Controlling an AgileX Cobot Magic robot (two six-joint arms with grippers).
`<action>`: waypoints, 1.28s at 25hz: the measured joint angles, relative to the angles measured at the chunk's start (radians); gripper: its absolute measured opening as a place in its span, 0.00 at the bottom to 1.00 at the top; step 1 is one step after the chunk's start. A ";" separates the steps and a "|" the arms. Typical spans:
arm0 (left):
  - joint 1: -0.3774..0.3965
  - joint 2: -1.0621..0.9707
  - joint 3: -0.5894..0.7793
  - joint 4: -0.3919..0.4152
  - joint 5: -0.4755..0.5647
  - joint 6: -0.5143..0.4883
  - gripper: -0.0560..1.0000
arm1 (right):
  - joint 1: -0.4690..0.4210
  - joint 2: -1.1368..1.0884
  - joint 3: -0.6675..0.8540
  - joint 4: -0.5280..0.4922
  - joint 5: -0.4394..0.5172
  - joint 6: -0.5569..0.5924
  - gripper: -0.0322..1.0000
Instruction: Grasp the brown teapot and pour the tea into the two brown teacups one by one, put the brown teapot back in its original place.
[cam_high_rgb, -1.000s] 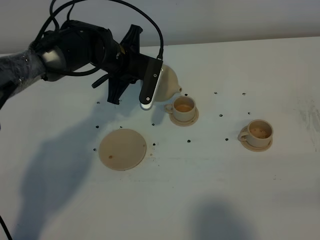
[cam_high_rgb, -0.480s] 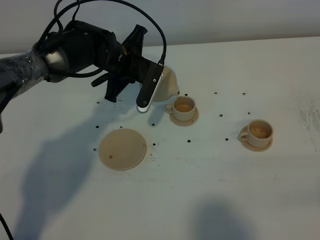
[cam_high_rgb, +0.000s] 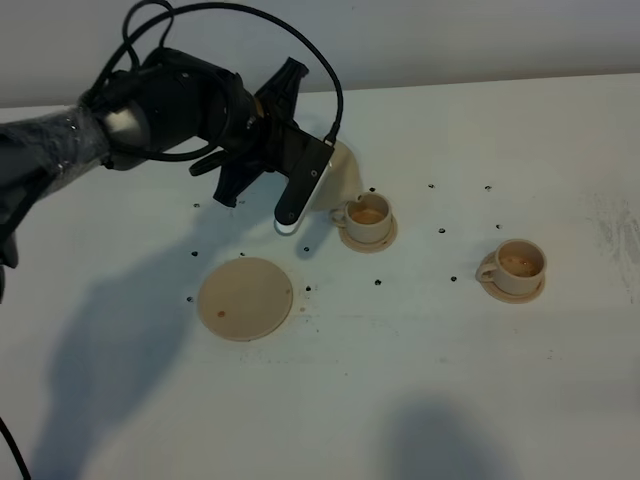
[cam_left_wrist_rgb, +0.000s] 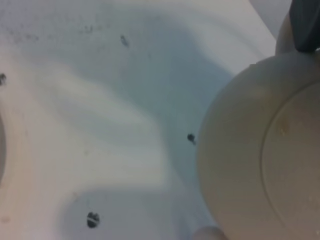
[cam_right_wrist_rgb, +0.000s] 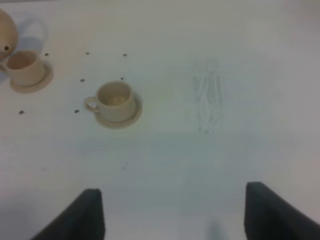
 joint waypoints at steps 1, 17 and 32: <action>0.000 0.002 0.000 0.006 -0.009 0.001 0.14 | 0.000 0.000 0.000 0.000 0.000 0.000 0.59; -0.014 0.003 0.000 0.077 -0.081 0.009 0.14 | 0.000 0.000 0.000 0.000 0.000 0.000 0.59; -0.020 0.012 0.000 0.130 -0.109 0.009 0.14 | 0.000 0.000 0.000 0.000 0.000 0.000 0.59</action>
